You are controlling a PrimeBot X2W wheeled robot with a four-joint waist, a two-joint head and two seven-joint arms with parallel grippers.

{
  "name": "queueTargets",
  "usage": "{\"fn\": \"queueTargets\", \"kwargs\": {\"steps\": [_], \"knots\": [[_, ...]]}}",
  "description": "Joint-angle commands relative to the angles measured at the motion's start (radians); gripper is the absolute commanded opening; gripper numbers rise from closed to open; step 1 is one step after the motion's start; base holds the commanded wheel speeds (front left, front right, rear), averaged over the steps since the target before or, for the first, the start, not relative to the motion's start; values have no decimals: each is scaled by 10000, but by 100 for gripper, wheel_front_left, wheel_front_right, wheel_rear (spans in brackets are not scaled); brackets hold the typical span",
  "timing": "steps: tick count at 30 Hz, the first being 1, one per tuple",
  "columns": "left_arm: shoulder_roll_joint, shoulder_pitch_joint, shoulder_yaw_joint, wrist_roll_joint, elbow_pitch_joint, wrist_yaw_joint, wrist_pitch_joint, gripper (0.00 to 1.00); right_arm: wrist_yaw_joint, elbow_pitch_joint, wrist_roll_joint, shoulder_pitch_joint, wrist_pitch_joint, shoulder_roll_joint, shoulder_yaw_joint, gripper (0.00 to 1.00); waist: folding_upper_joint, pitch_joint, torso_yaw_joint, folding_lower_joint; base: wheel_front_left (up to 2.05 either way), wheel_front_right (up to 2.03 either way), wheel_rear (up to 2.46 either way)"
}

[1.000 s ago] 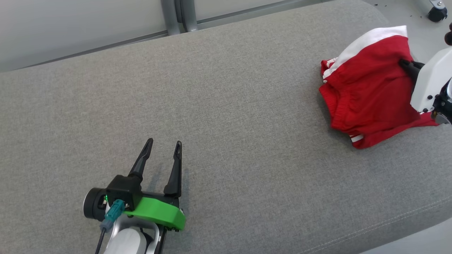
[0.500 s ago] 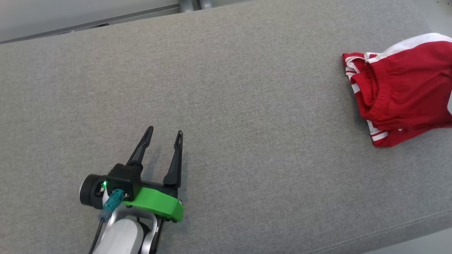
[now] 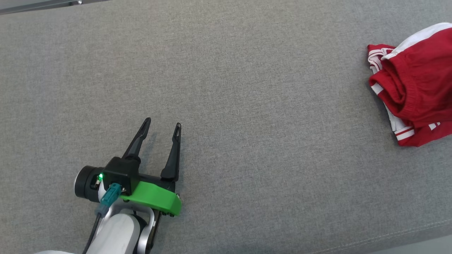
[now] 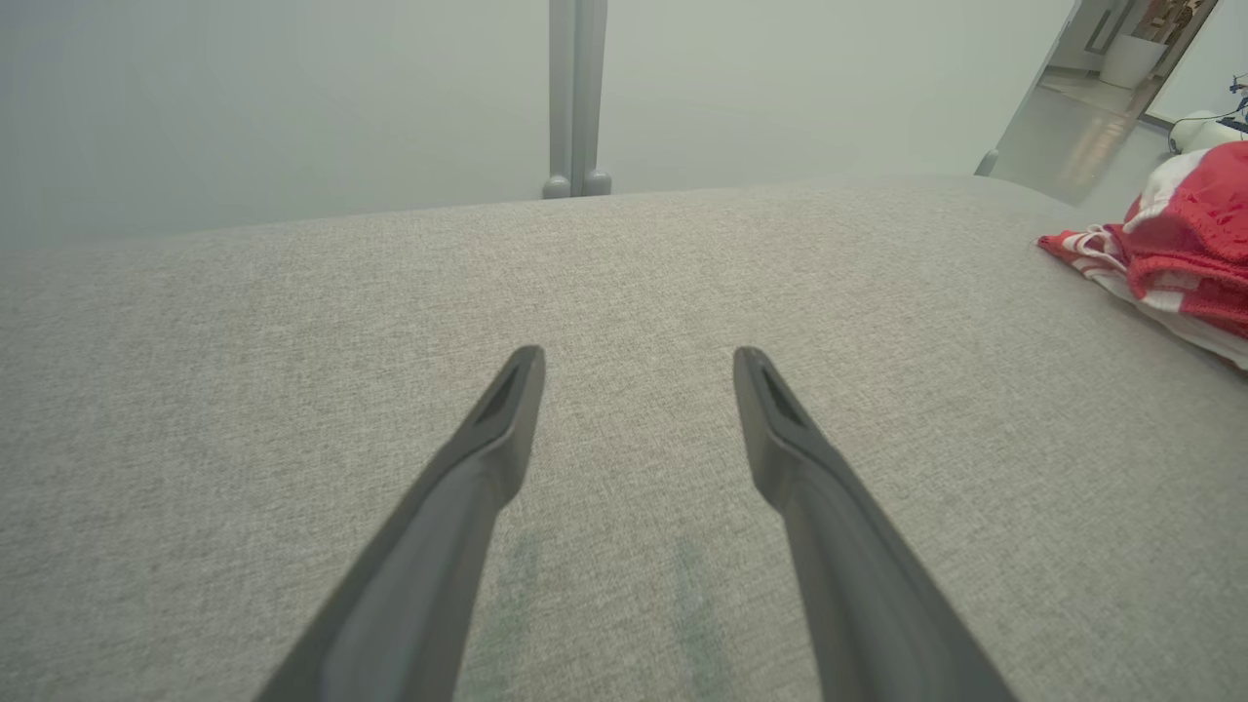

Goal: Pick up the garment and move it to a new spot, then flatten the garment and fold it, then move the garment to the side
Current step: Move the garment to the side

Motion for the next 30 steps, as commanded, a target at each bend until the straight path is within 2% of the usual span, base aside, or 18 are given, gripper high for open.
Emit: {"fn": "queueTargets", "kwargs": {"steps": [1, 3, 4, 17, 23, 30], "knots": [[55, -137, 8, 106, -19, 48, -12, 100, -3, 96, -105, -126, -135, -50, 40, 5, 108, 54, 50, -1, 0, 0, 0], [73, -139, -17, 121, -49, 60, 31, 100, -3, 402, -243, -233, -461, -82, 111, 57, 108, 84, 65, -1, 0, 0, 0], [80, -145, -31, 121, -67, 73, 42, 100, -3, 534, -326, -281, -636, -105, 172, 100, 108, 97, 72, -1, 0, 0, 0], [269, -27, -48, 75, -224, 223, 164, 100, -3, 1952, -512, -475, -1782, -38, 828, 100, 108, 99, -134, -1, 0, 0, 0], [286, 91, -86, -4, -179, 243, 172, 100, -3, 2116, -591, -781, -2234, 67, 1092, 100, 108, -172, -329, -1, 0, 0, 0], [218, 210, 25, -237, -31, 291, 14, 100, -3, 1827, -74, -1123, -2788, 493, 1490, 100, 108, -789, -505, -1, 0, 0, 0]]}}
